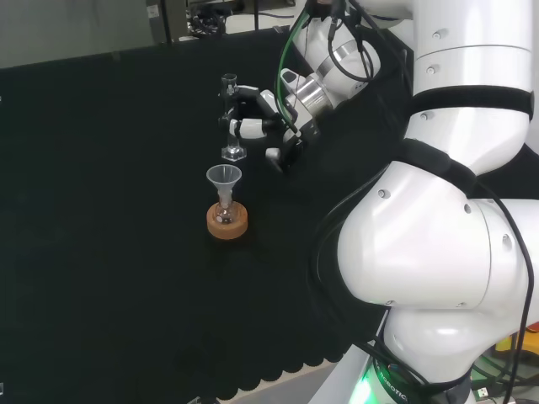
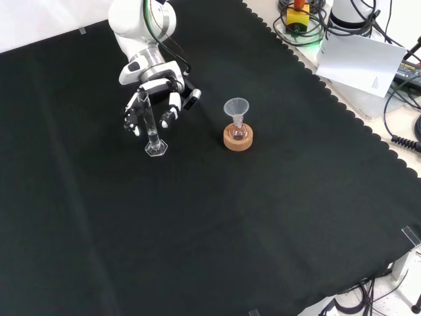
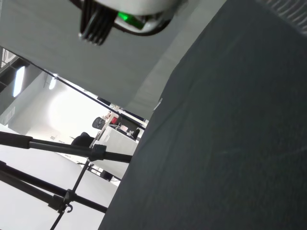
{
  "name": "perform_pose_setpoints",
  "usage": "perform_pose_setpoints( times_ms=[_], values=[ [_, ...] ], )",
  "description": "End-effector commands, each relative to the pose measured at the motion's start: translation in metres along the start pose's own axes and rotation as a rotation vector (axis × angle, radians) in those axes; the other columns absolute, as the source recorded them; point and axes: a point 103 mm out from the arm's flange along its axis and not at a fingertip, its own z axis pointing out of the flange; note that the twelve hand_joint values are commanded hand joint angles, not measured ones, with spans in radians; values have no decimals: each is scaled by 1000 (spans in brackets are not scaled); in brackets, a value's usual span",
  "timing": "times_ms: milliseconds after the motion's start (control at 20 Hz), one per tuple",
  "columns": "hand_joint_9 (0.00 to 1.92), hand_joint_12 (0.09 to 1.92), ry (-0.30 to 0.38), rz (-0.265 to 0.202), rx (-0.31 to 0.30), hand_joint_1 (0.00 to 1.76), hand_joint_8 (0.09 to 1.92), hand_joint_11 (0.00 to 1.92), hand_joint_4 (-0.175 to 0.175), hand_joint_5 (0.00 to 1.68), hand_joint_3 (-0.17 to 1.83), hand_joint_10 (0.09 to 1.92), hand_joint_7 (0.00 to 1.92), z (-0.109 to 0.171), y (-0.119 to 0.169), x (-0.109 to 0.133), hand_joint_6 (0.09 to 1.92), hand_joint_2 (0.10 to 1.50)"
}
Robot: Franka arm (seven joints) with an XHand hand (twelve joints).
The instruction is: Pick up the graduated cylinder.
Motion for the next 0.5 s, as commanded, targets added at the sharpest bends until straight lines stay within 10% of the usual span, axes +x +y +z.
perform_pose_setpoints(
  times_ms=[50,500],
  values=[
    [878,1160,-4,-5,-2,1004,609,636,-32,530,548,421,633,1,4,4,546,715],
    [933,1118,15,-16,-9,1029,603,716,-19,617,556,400,679,-3,2,1,608,744]
  ],
)
